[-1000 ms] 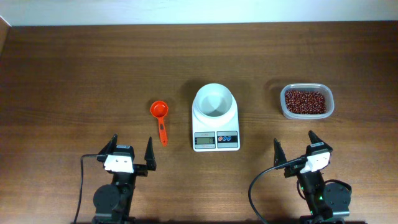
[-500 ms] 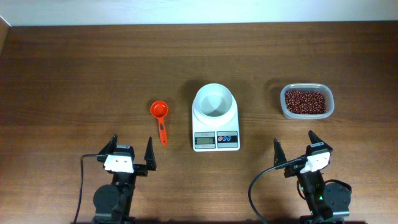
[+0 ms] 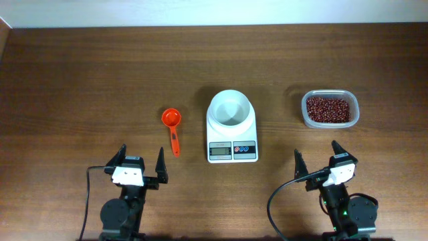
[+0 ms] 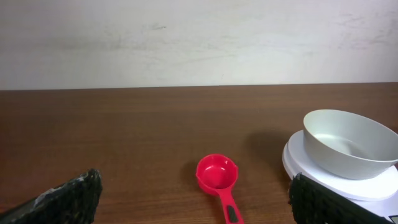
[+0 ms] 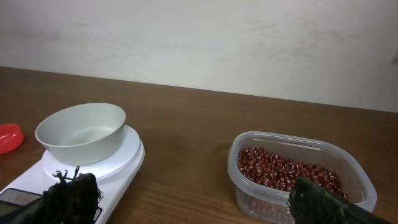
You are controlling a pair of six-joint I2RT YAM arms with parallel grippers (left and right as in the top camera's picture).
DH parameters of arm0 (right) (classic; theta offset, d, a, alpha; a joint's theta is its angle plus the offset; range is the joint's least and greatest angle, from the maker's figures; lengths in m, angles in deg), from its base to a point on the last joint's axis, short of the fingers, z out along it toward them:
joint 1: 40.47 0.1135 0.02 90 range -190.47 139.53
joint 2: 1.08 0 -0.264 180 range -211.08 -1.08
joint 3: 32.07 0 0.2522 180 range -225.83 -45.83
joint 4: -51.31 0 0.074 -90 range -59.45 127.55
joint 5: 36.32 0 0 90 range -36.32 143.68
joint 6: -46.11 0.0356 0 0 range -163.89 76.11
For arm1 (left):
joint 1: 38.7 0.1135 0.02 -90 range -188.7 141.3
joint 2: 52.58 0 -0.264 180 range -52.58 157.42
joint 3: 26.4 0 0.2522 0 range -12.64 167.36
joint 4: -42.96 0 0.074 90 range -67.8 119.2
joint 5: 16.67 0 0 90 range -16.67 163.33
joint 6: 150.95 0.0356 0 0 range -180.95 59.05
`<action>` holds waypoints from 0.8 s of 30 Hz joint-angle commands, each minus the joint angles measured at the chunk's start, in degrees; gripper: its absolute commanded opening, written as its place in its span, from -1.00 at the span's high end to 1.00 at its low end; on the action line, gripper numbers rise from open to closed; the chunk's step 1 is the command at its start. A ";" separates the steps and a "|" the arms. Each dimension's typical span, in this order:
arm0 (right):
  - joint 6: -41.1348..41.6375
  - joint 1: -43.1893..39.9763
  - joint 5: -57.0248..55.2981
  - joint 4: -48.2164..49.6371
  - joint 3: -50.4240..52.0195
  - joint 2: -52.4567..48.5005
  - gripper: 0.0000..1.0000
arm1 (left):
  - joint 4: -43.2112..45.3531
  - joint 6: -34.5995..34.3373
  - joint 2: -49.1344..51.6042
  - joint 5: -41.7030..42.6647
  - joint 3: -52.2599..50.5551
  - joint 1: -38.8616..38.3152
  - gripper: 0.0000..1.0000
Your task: Scoop item into bowl and weigh 50g on scale
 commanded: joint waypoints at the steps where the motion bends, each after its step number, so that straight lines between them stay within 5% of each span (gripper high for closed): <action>1: 0.26 0.26 -0.33 -0.31 0.31 0.44 -0.98 | -0.44 0.87 -0.33 -0.44 -0.11 -0.24 -0.98; 24: 0.28 0.26 -0.33 -0.31 0.31 0.44 -0.98 | -0.13 0.85 -0.26 2.34 1.70 -0.24 -0.98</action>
